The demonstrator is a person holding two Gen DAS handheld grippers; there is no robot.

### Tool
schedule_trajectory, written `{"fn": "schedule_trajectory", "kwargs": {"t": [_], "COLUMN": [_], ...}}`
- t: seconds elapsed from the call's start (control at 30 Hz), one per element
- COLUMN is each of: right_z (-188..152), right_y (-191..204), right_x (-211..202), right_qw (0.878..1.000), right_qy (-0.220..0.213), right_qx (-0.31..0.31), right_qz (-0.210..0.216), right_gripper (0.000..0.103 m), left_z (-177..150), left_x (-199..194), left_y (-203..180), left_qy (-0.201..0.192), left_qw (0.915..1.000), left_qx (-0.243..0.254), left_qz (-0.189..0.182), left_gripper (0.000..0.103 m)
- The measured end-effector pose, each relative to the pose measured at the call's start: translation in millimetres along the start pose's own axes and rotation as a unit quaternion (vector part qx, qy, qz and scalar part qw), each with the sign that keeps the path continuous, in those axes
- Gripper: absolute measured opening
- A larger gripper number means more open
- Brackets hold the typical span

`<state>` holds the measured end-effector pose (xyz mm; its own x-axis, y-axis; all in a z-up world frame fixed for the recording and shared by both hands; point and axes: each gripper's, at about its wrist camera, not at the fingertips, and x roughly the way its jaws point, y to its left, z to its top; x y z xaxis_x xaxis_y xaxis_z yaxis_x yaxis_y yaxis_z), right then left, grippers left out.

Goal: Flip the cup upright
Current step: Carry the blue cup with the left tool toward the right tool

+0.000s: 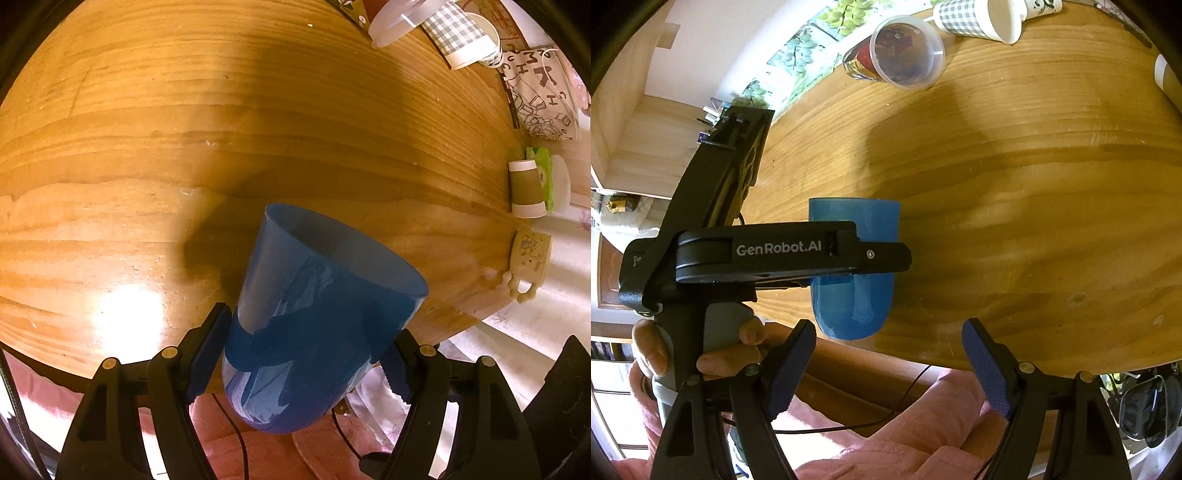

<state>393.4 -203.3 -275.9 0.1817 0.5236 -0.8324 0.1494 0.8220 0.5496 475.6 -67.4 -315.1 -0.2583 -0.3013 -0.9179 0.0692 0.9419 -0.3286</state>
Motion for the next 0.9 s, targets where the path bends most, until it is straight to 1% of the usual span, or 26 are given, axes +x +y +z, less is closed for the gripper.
{"fn": "schedule_trajectory", "kwargs": {"t": [0.07, 0.13, 0.23, 0.57, 0.73, 0.9], "right_z": [1, 1, 3, 3, 5, 8], "right_y": [0, 0, -1, 1, 0, -1], "right_x": [-1, 0, 2, 10, 10, 11], "right_qw": [1.0, 1.0, 1.0, 1.0, 1.0, 1.0], "right_qy": [0.0, -0.001, 0.0, 0.0, -0.006, -0.012], "right_qx": [-0.001, -0.001, -0.001, 0.006, 0.009, 0.013], "right_qz": [0.0, 0.001, 0.001, -0.003, -0.003, -0.012], "right_gripper": [0.082, 0.082, 0.082, 0.082, 0.082, 0.082], "left_z": [-1, -2, -4, -9, -16, -20], "left_x": [-1, -4, -11, -30, -43, -51], "left_y": [1, 1, 2, 7, 10, 13], "left_qy": [0.0, -0.005, -0.018, -0.061, -0.099, -0.123], "left_qw": [1.0, 1.0, 0.9997, 0.9977, 0.9937, 0.99], "left_qx": [0.0, 0.0, 0.001, 0.014, 0.035, 0.052], "left_qz": [0.002, -0.005, -0.018, -0.026, -0.039, -0.046], "left_gripper": [0.078, 0.078, 0.083, 0.083, 0.083, 0.083]}}
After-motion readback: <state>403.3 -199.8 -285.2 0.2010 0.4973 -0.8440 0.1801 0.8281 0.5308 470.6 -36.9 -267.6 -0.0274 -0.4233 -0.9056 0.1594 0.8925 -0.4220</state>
